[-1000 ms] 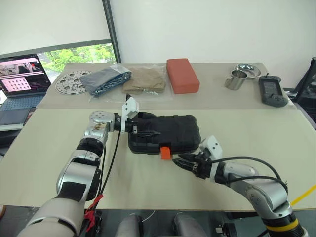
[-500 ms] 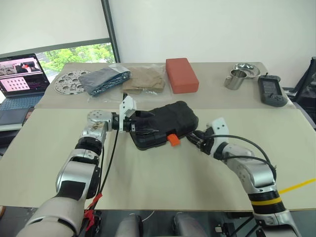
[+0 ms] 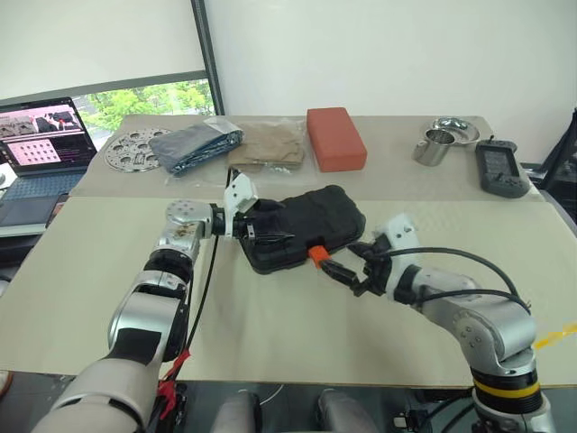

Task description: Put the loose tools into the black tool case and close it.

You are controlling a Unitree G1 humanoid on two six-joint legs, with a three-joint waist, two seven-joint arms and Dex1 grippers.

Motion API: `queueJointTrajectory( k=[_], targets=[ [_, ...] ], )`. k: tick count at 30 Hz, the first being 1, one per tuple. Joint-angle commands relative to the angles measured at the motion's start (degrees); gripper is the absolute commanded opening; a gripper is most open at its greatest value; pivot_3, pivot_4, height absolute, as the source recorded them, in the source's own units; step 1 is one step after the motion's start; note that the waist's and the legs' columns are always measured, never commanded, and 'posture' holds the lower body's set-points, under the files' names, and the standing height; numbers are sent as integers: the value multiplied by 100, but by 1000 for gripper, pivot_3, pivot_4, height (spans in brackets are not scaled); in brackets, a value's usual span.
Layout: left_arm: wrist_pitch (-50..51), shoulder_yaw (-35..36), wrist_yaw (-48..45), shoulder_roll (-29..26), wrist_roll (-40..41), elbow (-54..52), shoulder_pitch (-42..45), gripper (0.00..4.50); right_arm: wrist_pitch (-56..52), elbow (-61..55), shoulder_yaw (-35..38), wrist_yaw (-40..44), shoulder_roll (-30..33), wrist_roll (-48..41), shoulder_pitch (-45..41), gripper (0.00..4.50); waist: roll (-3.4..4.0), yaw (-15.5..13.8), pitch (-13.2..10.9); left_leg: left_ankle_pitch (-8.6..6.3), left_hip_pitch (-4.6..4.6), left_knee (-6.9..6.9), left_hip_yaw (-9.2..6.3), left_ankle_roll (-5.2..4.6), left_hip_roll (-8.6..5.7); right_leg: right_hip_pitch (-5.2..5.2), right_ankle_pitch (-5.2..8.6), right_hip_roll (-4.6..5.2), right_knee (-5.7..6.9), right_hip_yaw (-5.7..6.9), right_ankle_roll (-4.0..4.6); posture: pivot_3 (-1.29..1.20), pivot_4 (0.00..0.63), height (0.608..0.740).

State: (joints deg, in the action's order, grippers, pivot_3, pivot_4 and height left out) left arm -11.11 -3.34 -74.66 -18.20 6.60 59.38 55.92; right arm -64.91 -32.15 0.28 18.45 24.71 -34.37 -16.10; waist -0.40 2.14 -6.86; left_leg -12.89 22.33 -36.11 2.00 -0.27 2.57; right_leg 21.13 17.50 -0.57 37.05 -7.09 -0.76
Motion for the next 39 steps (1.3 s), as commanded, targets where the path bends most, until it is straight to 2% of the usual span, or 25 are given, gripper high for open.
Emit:
queueJointTrajectory(
  k=[1, 7, 10, 17, 18, 26, 39],
  targets=[
    [-69, -19, 137, 95, -98, 69, 70, 4500, -227, -146, -190, -344, -190, 118, -123, 4479, 0, 9, 0, 0, 1, 0, 0, 0, -1, 0, 0, 0, 0, -1, 0, 0, 150, 740],
    [-69, 0, 197, 160, -112, 52, 88, 4500, -129, 93, -268, -676, -413, 450, -227, 4479, 0, 29, 0, 0, 1, 2, -4, 0, 0, 3, 2, -2, 0, 1, -3, 0, 150, 740],
    [-63, 8, 205, 185, -114, 48, 103, 4500, -112, 136, -351, -660, -450, 514, -296, 3747, 0, 32, 0, 0, 1, 3, -4, -1, 0, 3, 3, -2, -1, 1, -4, 0, 150, 740],
    [-70, 9, 252, 206, -130, 75, 126, 4500, -52, 191, -477, -593, -479, 609, -376, 1334, 0, 31, 0, 0, 3, 2, -6, -1, 0, 3, 6, -2, -2, 1, -11, 0, 150, 740],
    [-71, 9, 252, 202, -131, 74, 122, 4500, -40, 197, -499, -581, -480, 617, -388, 1116, 0, 31, 0, 0, 3, 2, -7, -1, 0, 3, 6, -2, -2, 2, -11, 0, 150, 740],
    [-62, 16, 269, 157, -157, 61, 57, 4500, 306, 663, -765, -543, -685, 907, -446, 1117, 0, 76, 0, 1, -3, 3, -11, -1, 1, 3, 11, -8, -1, -1, -19, 0, 150, 740],
    [-14, 47, 268, 79, -199, 67, 37, 4500, 1968, 1461, -851, -587, -966, 1664, -315, 1117, -1, 133, -1, 10, -1, 3, -27, -15, -2, 4, 15, -13, 5, 0, -27, 0, 150, 740]
  ],
)
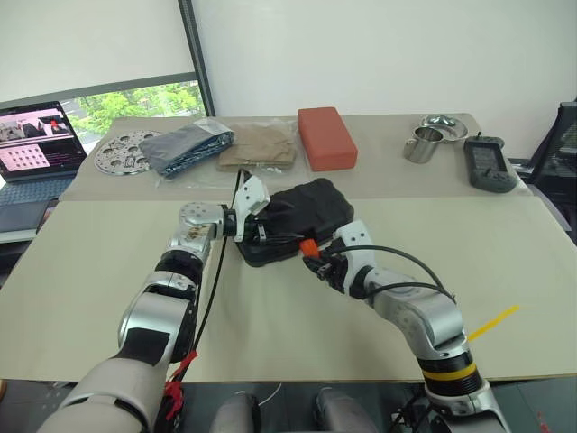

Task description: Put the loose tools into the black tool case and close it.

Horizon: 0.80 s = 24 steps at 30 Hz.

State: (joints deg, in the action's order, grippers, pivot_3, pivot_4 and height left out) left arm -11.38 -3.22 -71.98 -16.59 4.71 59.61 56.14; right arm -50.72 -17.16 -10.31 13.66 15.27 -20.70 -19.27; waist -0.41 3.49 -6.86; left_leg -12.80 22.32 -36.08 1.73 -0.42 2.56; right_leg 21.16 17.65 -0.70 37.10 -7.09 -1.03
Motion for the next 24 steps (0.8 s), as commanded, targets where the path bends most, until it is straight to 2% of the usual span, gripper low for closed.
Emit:
queueJointTrajectory(
  k=[1, 11, 15, 24],
  targets=[
    [24, 46, 11, -90, -9, 63, 24, 4500, 640, -85, 225, -113, -45, 305, 27, 1117, 0, -4, 0, 0, 0, 0, 0, 0, 0, 0, 0, 0, 0, 0, 0, 0, 150, 740],
    [478, 581, 564, -193, 226, 573, 345, 4500, 1809, -232, 92, 97, -113, 629, 432, 1117, -1, -58, -1, 0, 9, 1, -7, 0, -4, 3, 2, 2, -3, 2, -3, 0, 150, 740],
    [389, 449, 698, -268, -8, 721, 324, 4500, 2225, 20, 126, 136, -306, 723, 435, 1117, -1, -82, -1, 0, 8, 1, -7, 0, -5, 4, 2, 3, -3, 1, -3, 0, 150, 740],
    [132, 90, 955, -259, -471, 868, 202, 4500, 2227, 69, 82, 357, -154, 919, 748, 1117, 3, -108, 2, 0, 4, 5, -6, 1, -6, 2, 1, 4, -1, 1, -2, 0, 150, 740]
  ],
)
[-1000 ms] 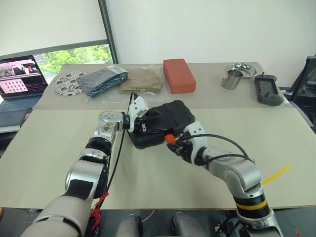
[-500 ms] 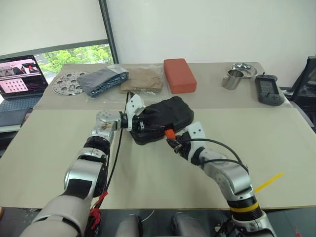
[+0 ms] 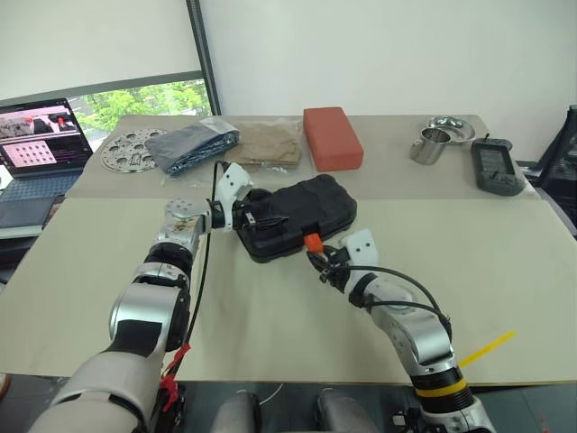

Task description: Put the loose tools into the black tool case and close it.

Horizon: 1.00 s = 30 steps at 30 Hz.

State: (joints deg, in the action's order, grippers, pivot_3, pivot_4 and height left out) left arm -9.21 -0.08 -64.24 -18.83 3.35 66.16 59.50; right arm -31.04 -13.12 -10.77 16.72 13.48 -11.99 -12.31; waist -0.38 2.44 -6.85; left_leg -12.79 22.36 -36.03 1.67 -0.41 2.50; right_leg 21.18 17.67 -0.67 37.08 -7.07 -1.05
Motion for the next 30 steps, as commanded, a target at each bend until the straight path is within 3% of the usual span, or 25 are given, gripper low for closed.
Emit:
queueJointTrajectory(
  k=[1, 20, 30],
  targets=[
    [-130, -273, 207, -36, -397, 223, -151, 4500, 308, -336, 139, 62, 9, 40, 63, 1117, 0, -11, 0, 0, 0, 1, 0, 0, -1, 0, 0, 0, 0, 0, 0, 0, 150, 740],
    [-639, -828, 344, 151, -920, 142, -417, 4500, 3085, 916, 502, 269, -351, 219, 293, 1117, -2, -64, 13, 0, -11, -5, -2, 0, -18, -22, 1, 11, -3, -3, -1, 0, 150, 740],
    [-601, -804, 331, 154, -952, 127, -411, 4500, 3720, 1461, 570, 314, -598, 206, 208, 1117, -1, -57, 13, 1, -17, -6, -6, 1, -22, -30, 1, 11, -1, -5, -1, 0, 150, 740]
  ],
)
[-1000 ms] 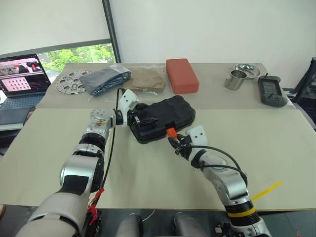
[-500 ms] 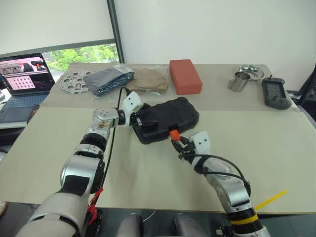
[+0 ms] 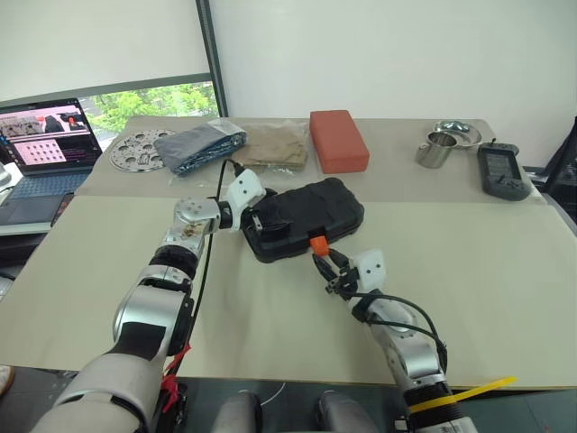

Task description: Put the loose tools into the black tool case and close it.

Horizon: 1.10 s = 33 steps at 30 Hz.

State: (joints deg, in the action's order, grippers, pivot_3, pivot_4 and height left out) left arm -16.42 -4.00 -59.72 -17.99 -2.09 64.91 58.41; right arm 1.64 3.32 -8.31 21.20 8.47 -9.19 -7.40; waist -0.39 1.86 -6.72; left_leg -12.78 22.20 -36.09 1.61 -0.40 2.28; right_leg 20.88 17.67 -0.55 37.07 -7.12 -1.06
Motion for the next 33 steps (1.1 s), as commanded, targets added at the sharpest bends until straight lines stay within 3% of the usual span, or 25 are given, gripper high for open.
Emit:
queueJointTrajectory(
  k=[1, 16, 17, 32, 33],
  targets=[
    [120, -413, -126, 71, -408, 247, -305, 4500, 460, -138, 319, -150, -107, -43, -314, 1117, 0, 4, 0, 0, 0, 0, 0, 0, 0, -1, 0, 0, 0, 0, 0, 0, 150, 740],
    [113, -391, -117, 96, -380, 197, -373, 4500, -285, -151, 192, -98, 73, 150, -458, 1117, 1, 37, 2, 0, -26, 0, -8, 0, -3, -33, 1, 1, -1, -1, -1, 0, 150, 740],
    [115, -387, -116, 97, -378, 200, -373, 4500, -358, -210, 203, -88, 102, 141, -430, 2117, 0, 38, 5, 0, -28, 0, -8, 0, -4, -35, 1, 1, -1, 0, -1, 0, 150, 740],
    [121, -378, -101, 150, -382, 257, -326, 4500, -1562, -1210, 203, 35, 400, 16, -129, 2117, -3, 29, 14, 0, -24, 1, -20, 0, -20, -45, 7, 11, -11, -1, -10, 0, 150, 740],
    [122, -377, -99, 152, -383, 262, -321, 4500, -1590, -1215, 191, 43, 417, 36, -120, 2367, -3, 31, 14, 0, -24, 1, -21, 0, -20, -46, 8, 11, -12, -1, -11, 0, 150, 740]
  ],
)
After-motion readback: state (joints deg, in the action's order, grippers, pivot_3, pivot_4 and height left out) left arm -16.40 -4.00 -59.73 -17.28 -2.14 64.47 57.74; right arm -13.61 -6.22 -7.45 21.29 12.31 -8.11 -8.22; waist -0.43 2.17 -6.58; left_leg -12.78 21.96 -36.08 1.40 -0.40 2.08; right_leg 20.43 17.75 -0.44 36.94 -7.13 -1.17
